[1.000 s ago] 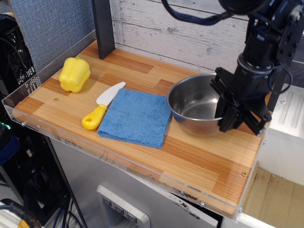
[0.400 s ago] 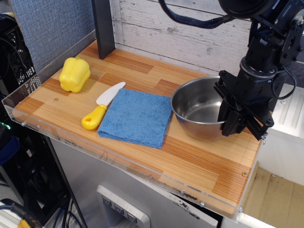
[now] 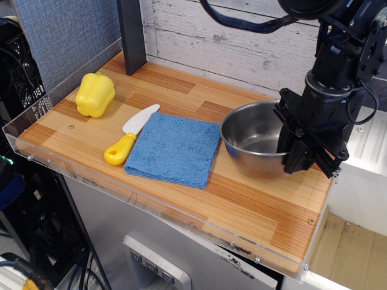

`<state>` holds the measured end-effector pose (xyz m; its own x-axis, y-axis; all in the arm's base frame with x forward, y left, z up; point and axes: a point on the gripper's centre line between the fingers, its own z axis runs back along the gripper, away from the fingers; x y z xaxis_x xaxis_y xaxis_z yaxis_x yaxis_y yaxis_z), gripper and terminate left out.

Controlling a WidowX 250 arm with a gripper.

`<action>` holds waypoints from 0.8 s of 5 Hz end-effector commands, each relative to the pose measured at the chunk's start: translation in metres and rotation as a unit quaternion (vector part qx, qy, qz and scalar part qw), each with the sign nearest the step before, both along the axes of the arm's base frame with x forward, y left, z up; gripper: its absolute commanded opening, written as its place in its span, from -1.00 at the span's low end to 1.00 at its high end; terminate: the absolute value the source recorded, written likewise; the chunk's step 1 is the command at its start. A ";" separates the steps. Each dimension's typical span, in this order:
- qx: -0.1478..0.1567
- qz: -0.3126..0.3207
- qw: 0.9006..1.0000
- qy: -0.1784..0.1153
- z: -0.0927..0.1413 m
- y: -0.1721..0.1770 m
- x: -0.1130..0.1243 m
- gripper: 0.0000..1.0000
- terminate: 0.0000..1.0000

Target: Move the bowl to the right of the towel.

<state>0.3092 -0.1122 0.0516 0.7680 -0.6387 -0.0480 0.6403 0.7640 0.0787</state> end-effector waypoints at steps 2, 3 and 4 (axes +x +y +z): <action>-0.066 0.044 0.994 -0.075 0.101 0.038 -0.001 1.00 -1.00; -0.049 0.163 0.983 -0.072 0.141 0.086 -0.002 1.00 -1.00; -0.027 0.265 0.960 -0.081 0.156 0.132 -0.011 1.00 -1.00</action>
